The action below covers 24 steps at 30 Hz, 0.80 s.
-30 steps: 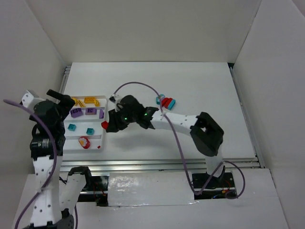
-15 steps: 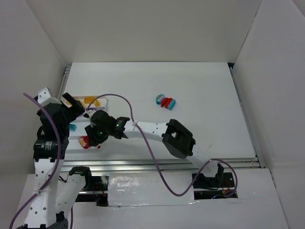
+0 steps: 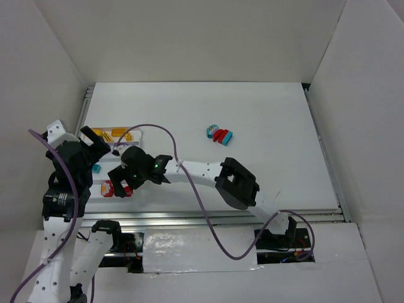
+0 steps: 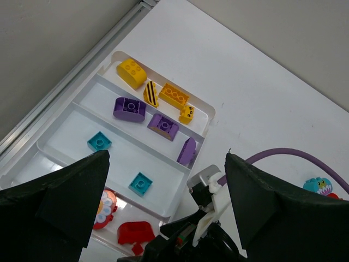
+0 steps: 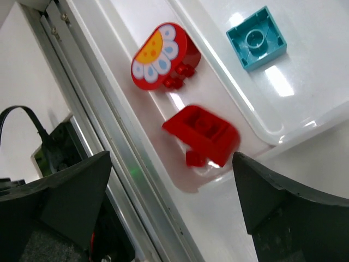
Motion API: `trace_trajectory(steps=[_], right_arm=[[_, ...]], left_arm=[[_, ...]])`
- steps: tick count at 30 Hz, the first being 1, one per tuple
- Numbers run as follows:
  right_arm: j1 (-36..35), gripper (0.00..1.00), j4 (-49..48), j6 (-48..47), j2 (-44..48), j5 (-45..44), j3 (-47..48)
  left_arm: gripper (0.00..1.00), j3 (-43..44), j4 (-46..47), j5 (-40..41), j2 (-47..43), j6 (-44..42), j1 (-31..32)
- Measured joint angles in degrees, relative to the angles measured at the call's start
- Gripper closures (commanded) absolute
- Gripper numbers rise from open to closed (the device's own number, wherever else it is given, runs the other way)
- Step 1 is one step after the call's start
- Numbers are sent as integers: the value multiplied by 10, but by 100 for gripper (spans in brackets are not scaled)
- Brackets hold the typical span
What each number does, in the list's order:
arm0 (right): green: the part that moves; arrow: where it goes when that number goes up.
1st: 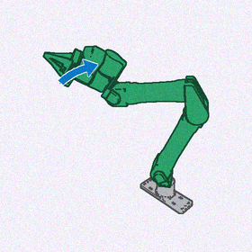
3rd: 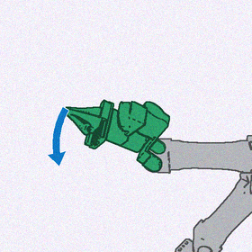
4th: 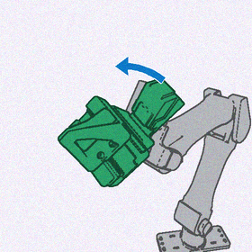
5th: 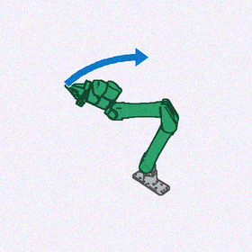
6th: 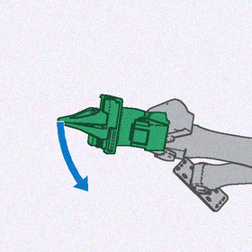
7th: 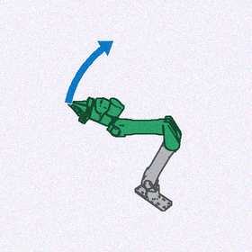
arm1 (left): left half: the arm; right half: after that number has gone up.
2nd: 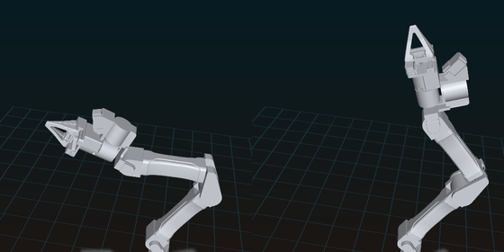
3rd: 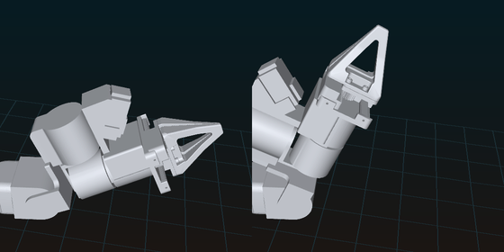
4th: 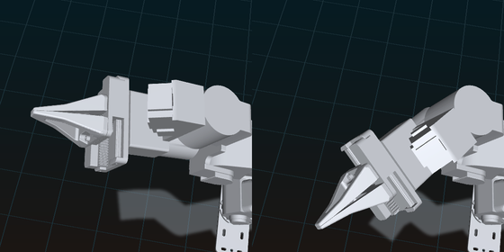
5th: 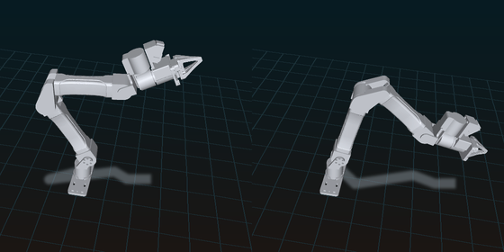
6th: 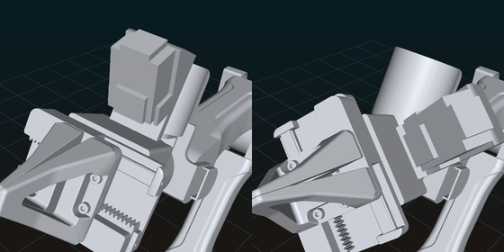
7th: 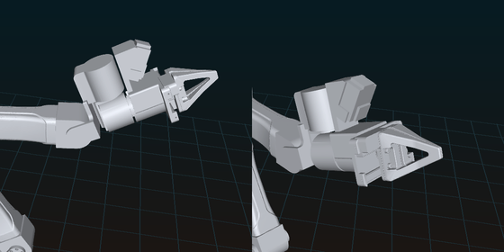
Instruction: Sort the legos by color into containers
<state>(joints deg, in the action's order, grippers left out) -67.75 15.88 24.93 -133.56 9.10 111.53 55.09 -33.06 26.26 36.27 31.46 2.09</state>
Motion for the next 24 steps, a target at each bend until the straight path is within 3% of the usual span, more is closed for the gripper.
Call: trace_trajectory(steps=[5, 10, 15, 20, 24], right_arm=[[-1, 0, -23, -2, 59, 2, -79], [26, 0, -34, 12, 201, -61, -238], [182, 0, -12, 27, 293, -148, -290], [366, 0, 44, 15, 295, -195, -295], [453, 0, 103, 37, 281, -227, -284]], left_arm=[[1, 0, 0, 8, 0, 0, 2], [0, 0, 1, 5, 0, -1, 6], [0, -3, 18, -50, 0, -21, 10], [0, -5, 28, -93, 14, -32, 13], [0, -5, 35, -123, 33, -41, 14]])
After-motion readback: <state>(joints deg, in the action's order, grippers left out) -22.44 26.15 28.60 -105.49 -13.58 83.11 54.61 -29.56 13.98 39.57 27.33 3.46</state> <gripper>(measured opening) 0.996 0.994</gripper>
